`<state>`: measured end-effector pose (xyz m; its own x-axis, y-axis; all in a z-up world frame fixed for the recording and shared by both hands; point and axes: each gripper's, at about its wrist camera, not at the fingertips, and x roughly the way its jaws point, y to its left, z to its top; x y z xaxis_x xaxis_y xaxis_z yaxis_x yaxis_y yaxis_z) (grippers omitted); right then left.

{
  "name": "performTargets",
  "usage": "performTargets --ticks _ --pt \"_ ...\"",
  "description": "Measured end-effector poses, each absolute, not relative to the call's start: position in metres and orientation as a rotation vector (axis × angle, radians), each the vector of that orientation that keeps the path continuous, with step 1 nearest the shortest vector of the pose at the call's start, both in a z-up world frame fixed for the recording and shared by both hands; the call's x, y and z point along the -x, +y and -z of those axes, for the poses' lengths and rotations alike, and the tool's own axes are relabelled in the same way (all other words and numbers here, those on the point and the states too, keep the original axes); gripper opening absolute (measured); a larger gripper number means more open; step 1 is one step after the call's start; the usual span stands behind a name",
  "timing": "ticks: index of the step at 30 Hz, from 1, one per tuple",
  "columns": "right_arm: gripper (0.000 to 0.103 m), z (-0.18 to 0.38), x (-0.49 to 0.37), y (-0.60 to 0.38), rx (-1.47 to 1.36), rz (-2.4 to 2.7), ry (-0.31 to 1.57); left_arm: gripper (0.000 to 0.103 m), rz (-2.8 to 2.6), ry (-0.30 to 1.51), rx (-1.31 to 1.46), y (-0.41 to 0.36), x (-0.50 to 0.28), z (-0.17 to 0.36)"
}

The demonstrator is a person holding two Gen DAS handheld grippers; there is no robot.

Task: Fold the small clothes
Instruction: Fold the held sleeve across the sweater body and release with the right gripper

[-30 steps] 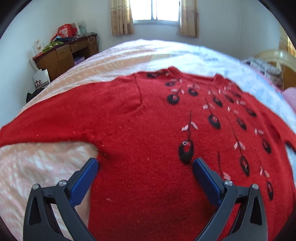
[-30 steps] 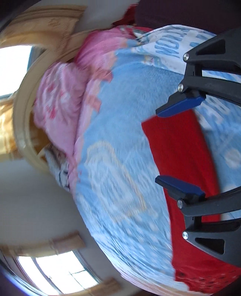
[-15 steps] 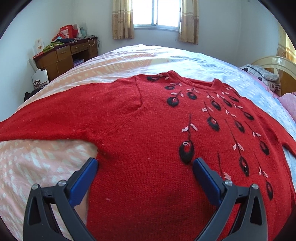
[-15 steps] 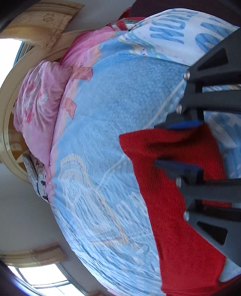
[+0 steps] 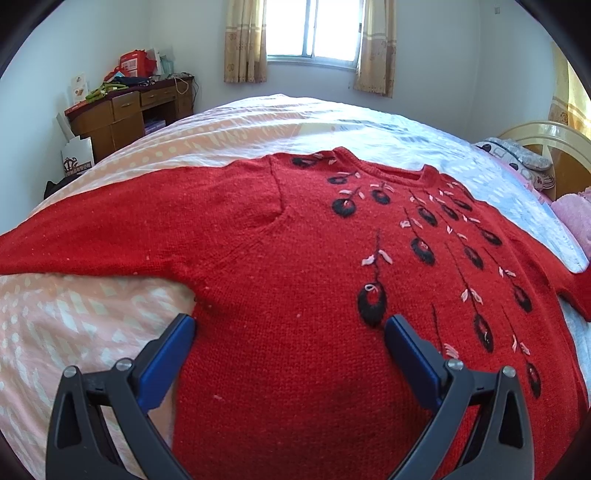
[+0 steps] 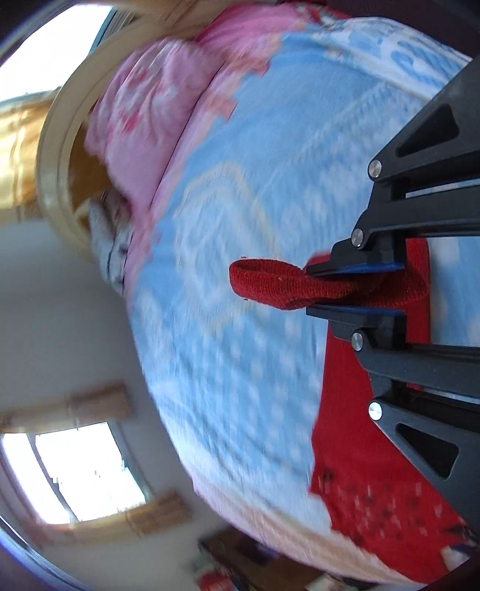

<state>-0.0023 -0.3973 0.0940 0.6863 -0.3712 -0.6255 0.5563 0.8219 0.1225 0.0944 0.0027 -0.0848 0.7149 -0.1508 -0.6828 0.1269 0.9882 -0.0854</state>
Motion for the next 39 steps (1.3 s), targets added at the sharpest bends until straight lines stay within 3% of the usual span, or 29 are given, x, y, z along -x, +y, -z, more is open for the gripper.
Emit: performTargets --ticks 7,17,23,24,26,28,33,39 --pt "0.013 -0.096 -0.095 -0.254 -0.28 0.178 0.645 0.103 0.177 0.744 0.07 0.008 -0.094 0.084" --pt "0.013 0.005 -0.187 -0.1 -0.274 -0.277 0.843 0.103 0.227 0.708 0.155 0.019 -0.093 0.084" --pt "0.017 0.046 -0.219 -0.072 -0.273 -0.435 0.978 0.103 0.236 0.693 0.17 0.02 -0.092 0.086" --pt "0.019 0.051 -0.223 -0.071 -0.31 -0.476 1.011 0.103 0.238 0.69 0.173 0.021 -0.092 0.085" --pt "0.032 0.049 -0.216 -0.077 -0.412 -0.555 1.029 0.103 0.238 0.69 0.172 0.02 -0.092 0.085" --pt "0.035 0.04 -0.208 -0.092 -0.487 -0.59 0.976 0.103 0.235 0.691 0.168 0.02 -0.092 0.085" --pt "0.035 0.023 -0.174 -0.124 -0.408 -0.494 0.866 0.103 0.229 0.693 0.159 0.019 -0.093 0.086" --pt "0.027 0.049 -0.161 -0.131 -0.31 -0.378 0.902 0.103 0.218 0.698 0.143 0.018 -0.094 0.086"
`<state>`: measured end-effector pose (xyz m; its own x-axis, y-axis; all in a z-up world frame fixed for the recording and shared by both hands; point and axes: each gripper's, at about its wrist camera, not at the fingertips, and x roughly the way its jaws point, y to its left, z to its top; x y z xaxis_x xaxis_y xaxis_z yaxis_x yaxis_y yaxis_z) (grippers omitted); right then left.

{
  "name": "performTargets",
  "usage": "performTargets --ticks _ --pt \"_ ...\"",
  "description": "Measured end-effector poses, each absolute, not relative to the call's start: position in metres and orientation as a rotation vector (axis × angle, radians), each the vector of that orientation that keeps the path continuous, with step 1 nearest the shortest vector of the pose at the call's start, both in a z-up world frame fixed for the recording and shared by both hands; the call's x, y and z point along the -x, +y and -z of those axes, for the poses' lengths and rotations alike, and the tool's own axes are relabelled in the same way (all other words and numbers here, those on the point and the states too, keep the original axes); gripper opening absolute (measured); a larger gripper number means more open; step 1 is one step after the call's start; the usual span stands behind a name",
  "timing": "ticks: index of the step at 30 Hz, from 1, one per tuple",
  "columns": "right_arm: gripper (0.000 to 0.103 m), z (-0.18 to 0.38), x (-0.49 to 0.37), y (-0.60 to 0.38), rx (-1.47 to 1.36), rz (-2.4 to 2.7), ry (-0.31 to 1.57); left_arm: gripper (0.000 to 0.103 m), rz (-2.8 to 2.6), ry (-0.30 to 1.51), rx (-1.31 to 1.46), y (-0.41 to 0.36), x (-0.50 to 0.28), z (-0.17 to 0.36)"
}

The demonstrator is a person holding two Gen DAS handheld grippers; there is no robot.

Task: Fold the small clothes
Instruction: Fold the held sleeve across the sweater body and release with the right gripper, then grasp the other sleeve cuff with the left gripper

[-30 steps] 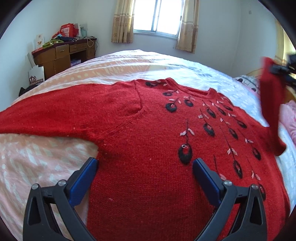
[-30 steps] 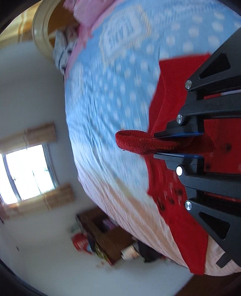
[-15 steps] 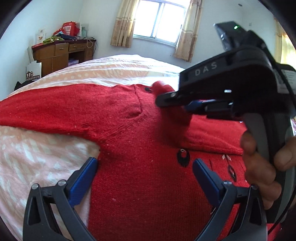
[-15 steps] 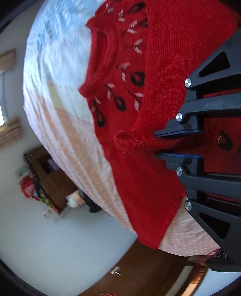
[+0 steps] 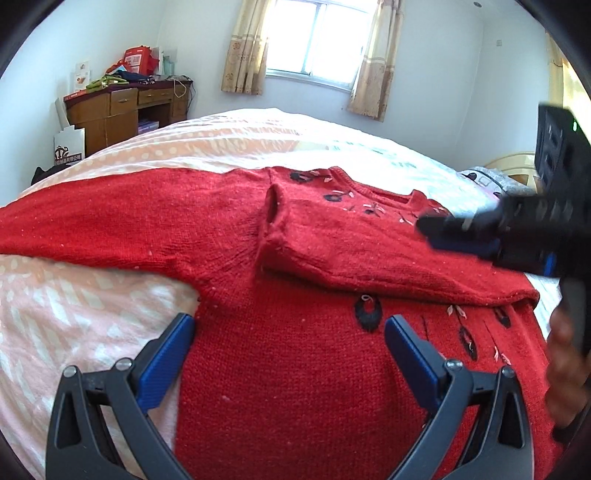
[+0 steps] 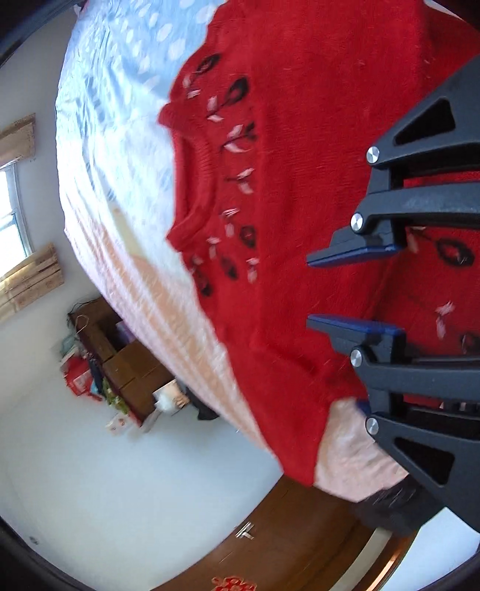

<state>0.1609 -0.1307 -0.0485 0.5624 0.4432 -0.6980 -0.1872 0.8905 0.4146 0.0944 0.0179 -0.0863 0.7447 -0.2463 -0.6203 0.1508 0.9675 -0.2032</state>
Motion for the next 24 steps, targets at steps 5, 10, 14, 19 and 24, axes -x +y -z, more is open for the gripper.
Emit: performTargets --ticks 5,10,14,19,24 --pt "0.027 0.064 -0.156 -0.13 -0.294 -0.331 0.9 0.103 0.209 0.706 0.127 0.016 -0.093 0.086" --pt "0.027 0.03 -0.13 -0.155 -0.232 -0.2 0.779 0.103 0.204 0.708 0.119 0.015 -0.093 0.086" --pt "0.027 0.026 -0.097 -0.209 -0.196 0.085 0.736 0.103 0.197 0.71 0.108 0.014 -0.092 0.086" --pt "0.027 0.062 -0.079 -0.253 -0.255 0.215 0.787 0.103 0.184 0.72 0.089 0.012 -0.092 0.087" --pt "0.027 0.06 -0.075 -0.248 -0.189 0.241 0.76 0.103 0.168 0.739 0.068 0.008 -0.094 0.086"
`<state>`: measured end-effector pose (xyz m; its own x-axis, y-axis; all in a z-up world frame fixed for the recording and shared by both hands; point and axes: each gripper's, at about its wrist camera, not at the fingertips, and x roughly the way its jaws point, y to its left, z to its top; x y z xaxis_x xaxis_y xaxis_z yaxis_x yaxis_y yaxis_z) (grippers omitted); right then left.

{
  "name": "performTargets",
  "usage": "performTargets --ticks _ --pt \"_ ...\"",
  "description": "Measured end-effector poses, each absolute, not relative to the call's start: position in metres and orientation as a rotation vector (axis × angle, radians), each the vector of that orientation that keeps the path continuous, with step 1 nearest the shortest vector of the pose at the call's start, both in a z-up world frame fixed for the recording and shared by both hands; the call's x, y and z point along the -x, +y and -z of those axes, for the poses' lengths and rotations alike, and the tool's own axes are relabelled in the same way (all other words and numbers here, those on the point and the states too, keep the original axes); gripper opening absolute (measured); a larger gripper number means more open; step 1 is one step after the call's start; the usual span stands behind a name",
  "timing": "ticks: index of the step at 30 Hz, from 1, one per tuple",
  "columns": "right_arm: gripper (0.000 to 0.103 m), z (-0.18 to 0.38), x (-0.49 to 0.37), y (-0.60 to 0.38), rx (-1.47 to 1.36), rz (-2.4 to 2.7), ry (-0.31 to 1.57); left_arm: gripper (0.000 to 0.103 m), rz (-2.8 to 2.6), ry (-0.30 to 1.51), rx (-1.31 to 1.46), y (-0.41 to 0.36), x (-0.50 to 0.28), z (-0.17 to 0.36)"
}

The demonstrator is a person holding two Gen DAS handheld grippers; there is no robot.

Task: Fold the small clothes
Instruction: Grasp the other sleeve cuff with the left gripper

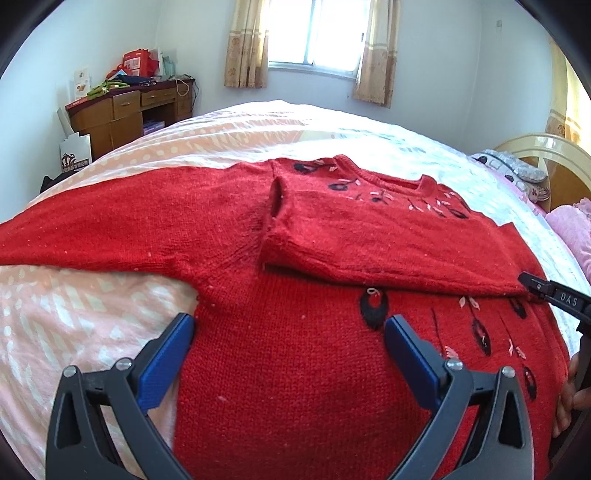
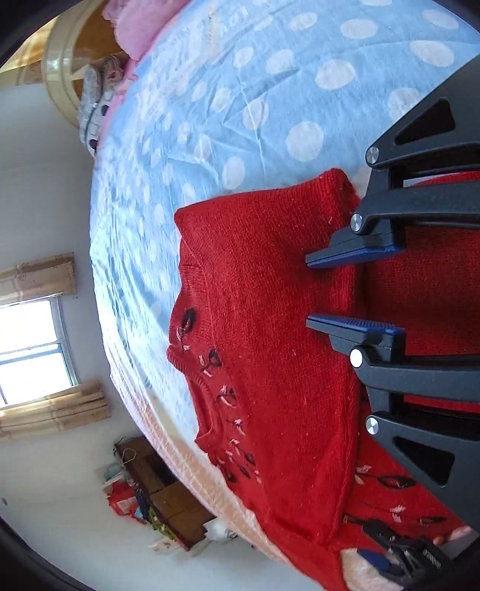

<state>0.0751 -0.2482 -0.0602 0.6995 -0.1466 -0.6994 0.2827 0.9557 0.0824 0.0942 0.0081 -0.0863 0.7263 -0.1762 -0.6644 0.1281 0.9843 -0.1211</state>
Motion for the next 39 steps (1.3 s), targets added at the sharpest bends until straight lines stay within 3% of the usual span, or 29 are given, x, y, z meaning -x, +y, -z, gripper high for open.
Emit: performTargets --ticks 5,9,20,27,34,38,39 --pt "0.039 0.062 -0.074 -0.247 -0.209 0.19 0.745 0.103 0.158 0.794 0.069 0.014 -0.094 0.08" --pt "0.043 0.064 -0.073 -0.249 -0.269 0.145 0.724 0.103 0.001 0.804 0.119 0.056 -0.081 0.069" --pt "0.044 0.063 -0.072 -0.247 -0.244 0.157 0.731 0.1 -0.475 0.66 0.419 0.294 -0.082 0.032" --pt "0.044 0.062 -0.073 -0.244 -0.232 0.164 0.736 0.074 -0.508 0.697 0.632 0.37 -0.112 0.065" --pt "0.044 0.062 -0.074 -0.243 -0.224 0.169 0.738 0.07 -0.497 0.682 0.671 0.373 -0.131 0.075" --pt "0.044 0.062 -0.074 -0.243 -0.224 0.169 0.738 0.046 -0.518 0.667 0.662 0.373 -0.127 0.077" --pt "0.044 0.062 -0.074 -0.243 -0.224 0.169 0.738 0.033 -0.51 0.664 0.666 0.374 -0.126 0.078"
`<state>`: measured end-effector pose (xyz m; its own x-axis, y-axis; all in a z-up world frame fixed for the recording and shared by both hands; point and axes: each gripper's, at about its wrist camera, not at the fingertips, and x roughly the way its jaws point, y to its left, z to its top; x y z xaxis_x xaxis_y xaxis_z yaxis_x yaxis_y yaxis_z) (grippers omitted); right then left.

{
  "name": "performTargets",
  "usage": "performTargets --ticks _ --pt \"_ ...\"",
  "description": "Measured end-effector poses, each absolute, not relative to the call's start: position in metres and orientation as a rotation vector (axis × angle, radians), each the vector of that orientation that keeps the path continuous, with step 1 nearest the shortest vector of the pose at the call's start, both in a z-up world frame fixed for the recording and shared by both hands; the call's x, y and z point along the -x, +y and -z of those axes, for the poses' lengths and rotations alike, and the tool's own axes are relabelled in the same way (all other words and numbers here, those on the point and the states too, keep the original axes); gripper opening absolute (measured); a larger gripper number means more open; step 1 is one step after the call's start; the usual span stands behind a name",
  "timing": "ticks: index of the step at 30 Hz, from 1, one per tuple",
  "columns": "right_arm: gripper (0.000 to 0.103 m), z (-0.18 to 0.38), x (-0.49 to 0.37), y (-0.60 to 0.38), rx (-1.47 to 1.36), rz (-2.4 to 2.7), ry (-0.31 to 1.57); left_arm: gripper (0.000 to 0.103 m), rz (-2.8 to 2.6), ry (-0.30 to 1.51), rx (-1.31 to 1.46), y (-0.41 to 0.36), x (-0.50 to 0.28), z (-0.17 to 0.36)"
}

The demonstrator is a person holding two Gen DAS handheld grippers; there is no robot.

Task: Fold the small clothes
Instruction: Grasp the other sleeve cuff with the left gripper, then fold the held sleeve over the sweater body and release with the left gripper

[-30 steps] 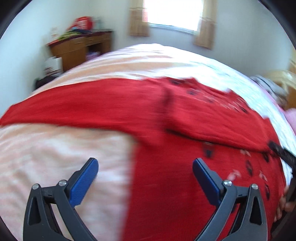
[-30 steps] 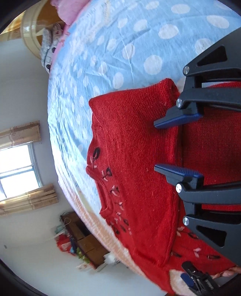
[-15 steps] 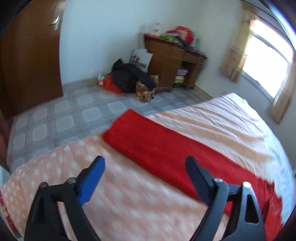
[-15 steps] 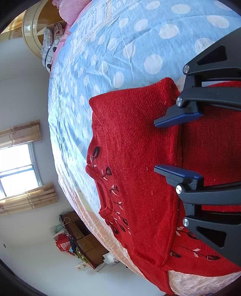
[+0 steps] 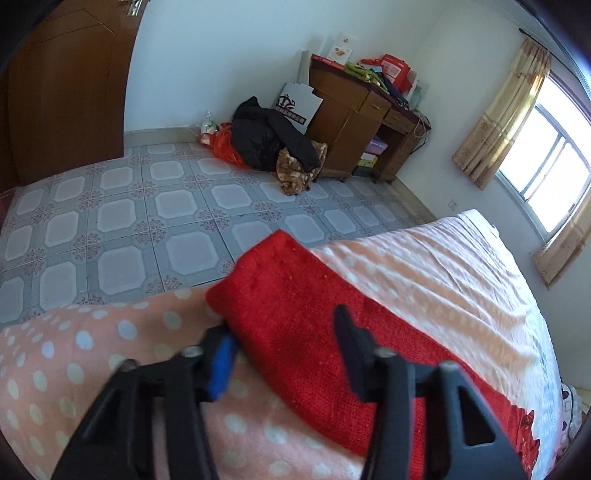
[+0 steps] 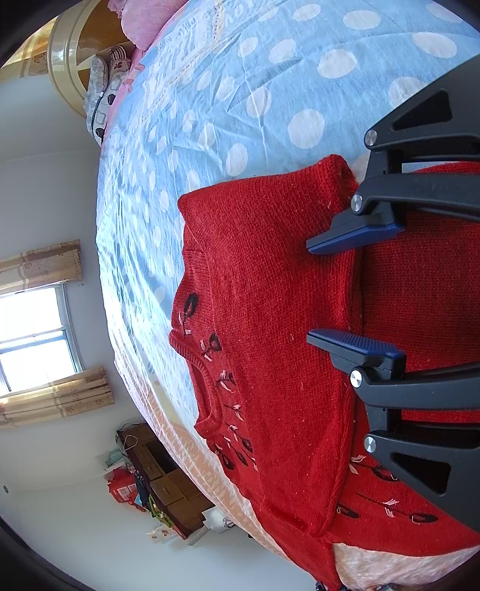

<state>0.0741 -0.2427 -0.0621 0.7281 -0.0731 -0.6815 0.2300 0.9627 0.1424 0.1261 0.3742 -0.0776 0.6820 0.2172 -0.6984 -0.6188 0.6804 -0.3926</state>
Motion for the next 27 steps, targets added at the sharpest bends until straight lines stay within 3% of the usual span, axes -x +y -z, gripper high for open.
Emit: performTargets --ticks 1,2,8,13,20,27 --pt "0.044 0.062 -0.074 -0.243 -0.224 0.168 0.738 0.011 -0.492 0.665 0.675 0.375 -0.126 0.079" --pt "0.044 0.062 -0.074 -0.243 -0.224 0.169 0.738 0.006 -0.454 0.675 0.696 0.377 -0.127 0.081" --pt "0.044 0.062 -0.074 -0.242 -0.222 0.171 0.736 0.005 -0.429 0.675 0.661 0.369 -0.131 0.075" --pt "0.044 0.062 -0.074 -0.242 -0.221 0.171 0.736 0.005 -0.43 0.616 0.467 0.337 -0.133 0.042" --pt "0.044 0.062 -0.074 -0.242 -0.22 0.171 0.735 0.005 -0.171 0.481 0.226 0.22 -0.123 -0.026" --pt "0.044 0.062 -0.074 -0.242 -0.221 0.17 0.734 0.005 0.085 0.503 0.142 0.103 -0.117 -0.037"
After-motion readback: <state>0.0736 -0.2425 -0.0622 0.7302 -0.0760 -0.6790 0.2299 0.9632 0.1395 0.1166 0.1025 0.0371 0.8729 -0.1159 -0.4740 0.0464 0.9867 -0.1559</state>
